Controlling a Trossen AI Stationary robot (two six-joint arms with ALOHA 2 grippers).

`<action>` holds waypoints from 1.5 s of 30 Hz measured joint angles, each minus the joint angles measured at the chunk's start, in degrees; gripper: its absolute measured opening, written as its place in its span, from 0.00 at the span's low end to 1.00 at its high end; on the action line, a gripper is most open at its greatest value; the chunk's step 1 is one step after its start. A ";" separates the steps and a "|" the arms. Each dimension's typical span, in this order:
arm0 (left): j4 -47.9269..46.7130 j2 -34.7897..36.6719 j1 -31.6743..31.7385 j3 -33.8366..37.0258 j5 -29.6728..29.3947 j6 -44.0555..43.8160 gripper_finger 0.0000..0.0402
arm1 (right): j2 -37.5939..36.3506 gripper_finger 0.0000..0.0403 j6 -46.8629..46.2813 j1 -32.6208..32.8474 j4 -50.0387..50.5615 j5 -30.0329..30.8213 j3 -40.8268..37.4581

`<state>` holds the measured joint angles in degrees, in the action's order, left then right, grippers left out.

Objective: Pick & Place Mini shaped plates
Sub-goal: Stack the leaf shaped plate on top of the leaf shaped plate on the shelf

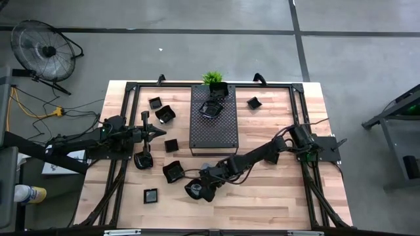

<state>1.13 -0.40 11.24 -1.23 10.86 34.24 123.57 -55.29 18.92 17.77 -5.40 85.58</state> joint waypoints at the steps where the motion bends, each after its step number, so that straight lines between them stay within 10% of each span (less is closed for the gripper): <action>1: 0.00 0.01 -0.02 0.02 -0.01 0.00 0.00 | 0.00 0.33 0.00 0.00 -0.03 0.19 0.00; 45: 0.00 0.02 0.00 0.00 0.02 0.00 0.00 | -0.09 0.01 1.25 0.10 -1.39 0.62 -0.04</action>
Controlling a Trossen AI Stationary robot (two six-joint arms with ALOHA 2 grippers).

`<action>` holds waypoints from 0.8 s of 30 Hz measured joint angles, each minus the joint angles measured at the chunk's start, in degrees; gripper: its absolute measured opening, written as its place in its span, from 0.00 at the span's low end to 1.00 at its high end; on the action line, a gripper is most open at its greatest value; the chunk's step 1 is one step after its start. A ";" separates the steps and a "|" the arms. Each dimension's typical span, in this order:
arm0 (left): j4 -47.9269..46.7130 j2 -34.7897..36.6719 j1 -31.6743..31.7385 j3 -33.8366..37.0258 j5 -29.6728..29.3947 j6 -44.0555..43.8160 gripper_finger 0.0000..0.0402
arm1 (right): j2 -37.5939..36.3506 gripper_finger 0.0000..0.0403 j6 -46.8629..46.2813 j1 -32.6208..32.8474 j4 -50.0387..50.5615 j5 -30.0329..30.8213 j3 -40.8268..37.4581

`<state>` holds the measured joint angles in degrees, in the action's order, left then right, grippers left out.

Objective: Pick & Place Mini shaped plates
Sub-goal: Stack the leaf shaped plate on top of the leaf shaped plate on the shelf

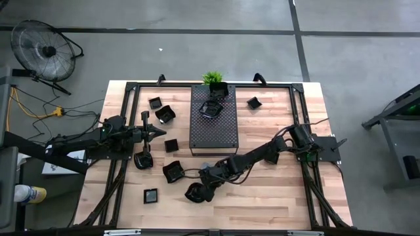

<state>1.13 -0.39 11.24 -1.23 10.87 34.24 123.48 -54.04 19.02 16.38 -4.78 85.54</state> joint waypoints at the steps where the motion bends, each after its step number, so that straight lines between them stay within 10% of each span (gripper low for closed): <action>1: 0.00 -0.01 -0.01 0.01 0.00 0.00 0.00 | 0.00 0.01 0.05 0.04 -0.02 0.19 0.00; 24: 0.00 0.00 -0.01 0.01 -0.02 -0.02 0.00 | -13.78 0.00 6.30 -1.19 12.59 -0.78 -0.09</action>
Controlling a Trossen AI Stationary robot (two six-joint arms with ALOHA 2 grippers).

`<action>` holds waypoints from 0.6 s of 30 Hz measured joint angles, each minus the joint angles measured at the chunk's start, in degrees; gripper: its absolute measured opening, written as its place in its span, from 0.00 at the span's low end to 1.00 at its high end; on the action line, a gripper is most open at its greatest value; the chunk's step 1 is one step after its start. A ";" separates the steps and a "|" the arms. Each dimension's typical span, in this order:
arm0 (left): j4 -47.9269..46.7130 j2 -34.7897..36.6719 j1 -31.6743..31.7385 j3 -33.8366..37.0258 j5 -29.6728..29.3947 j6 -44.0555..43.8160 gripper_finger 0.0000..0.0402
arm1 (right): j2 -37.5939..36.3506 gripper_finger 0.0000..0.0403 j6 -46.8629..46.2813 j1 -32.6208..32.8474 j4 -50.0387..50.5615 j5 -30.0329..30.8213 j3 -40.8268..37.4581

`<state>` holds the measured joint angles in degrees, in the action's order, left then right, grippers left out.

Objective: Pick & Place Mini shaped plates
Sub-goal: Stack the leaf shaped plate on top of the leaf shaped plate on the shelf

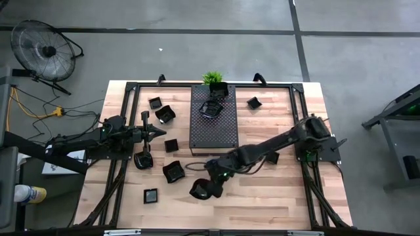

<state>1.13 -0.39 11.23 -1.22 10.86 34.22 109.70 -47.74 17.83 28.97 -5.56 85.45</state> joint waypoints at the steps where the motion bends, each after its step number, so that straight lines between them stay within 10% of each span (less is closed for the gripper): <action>1: 0.00 0.01 0.00 -0.02 0.01 0.02 0.00 | -1.36 0.00 0.30 -0.37 1.38 0.07 0.00; 18: 0.00 0.01 0.00 -0.01 0.01 0.02 0.00 | -22.24 0.00 14.28 -17.53 14.55 2.54 0.11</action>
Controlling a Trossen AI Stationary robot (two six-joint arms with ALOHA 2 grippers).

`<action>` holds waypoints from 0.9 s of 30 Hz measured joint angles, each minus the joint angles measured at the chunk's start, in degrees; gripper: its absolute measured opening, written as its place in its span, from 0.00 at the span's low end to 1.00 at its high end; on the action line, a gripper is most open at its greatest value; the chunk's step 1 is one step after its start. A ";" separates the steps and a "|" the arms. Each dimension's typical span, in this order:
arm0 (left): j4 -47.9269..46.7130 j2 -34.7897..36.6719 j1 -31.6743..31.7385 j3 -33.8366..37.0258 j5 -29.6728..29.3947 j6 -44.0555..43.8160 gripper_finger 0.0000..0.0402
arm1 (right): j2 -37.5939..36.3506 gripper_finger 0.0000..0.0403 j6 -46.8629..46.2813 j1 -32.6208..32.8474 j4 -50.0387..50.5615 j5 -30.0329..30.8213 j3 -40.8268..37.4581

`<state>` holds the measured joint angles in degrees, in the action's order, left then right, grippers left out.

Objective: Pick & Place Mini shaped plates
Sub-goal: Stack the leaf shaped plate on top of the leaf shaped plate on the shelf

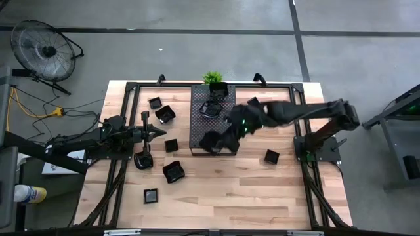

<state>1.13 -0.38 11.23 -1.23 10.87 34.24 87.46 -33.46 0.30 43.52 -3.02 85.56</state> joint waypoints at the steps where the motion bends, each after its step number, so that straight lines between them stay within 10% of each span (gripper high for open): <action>1: 0.00 0.00 0.01 0.00 0.00 0.00 0.00 | -0.42 0.00 0.95 -1.60 0.16 -0.92 0.00; 12: 0.00 -0.01 0.01 0.00 -0.01 0.00 0.00 | -0.66 0.00 8.28 -19.92 0.34 -17.88 0.00; 27: 0.00 -0.01 -0.01 0.01 0.01 0.00 0.00 | 3.52 0.00 20.16 -31.81 -8.08 -25.08 0.00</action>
<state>1.13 -0.40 11.22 -1.22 10.87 34.24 90.98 -13.30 -31.51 35.44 -28.10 85.56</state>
